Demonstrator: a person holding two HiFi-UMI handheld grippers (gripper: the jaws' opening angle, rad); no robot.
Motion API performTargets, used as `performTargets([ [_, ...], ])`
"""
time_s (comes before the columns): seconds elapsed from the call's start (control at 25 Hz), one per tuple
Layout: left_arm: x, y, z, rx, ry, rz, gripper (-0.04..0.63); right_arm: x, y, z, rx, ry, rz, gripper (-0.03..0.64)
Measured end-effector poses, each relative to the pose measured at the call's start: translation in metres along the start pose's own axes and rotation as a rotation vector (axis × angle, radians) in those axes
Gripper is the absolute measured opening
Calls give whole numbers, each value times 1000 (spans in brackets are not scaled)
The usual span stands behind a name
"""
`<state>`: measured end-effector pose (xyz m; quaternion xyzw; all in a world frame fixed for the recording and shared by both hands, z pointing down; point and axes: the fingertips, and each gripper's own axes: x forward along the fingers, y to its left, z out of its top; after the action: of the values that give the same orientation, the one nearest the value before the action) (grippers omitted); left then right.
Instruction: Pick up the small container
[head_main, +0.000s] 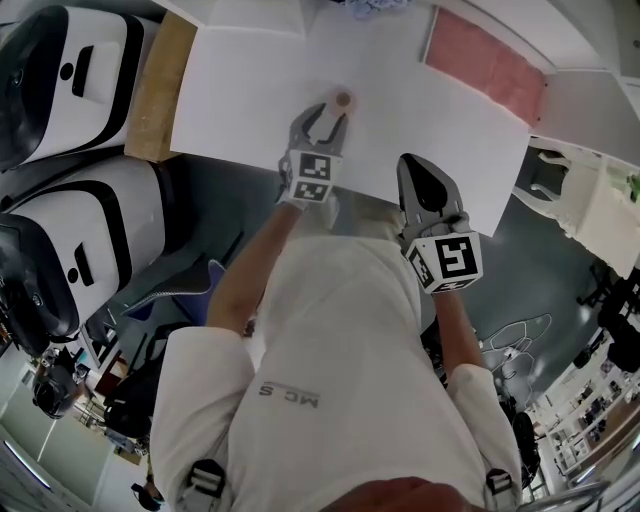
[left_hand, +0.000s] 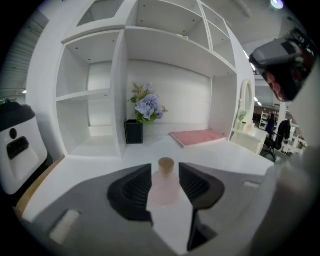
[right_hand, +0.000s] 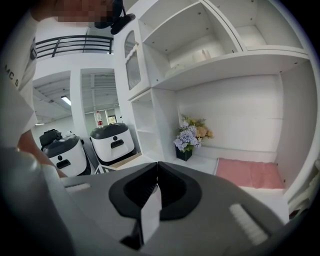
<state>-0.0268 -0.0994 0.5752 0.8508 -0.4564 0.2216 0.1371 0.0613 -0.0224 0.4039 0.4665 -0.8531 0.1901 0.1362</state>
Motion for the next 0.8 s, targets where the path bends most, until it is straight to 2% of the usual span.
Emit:
performTargets([
  [0.28,25,1,-14,-13,27,5,170,-7,-8,-6,-8,17,-9,-2],
  [0.52,45,4,-21,4,31,15,178,-11,-16,-8,-8,16,-23,-2],
  [0.64,53,0,-21,23,53,-5,190,-13,-17,-9,-9,21,-28,-2],
  [0.8,58,0,-15,12,50,-9,140,-14,-19,-8,-6,27,-36,-2],
])
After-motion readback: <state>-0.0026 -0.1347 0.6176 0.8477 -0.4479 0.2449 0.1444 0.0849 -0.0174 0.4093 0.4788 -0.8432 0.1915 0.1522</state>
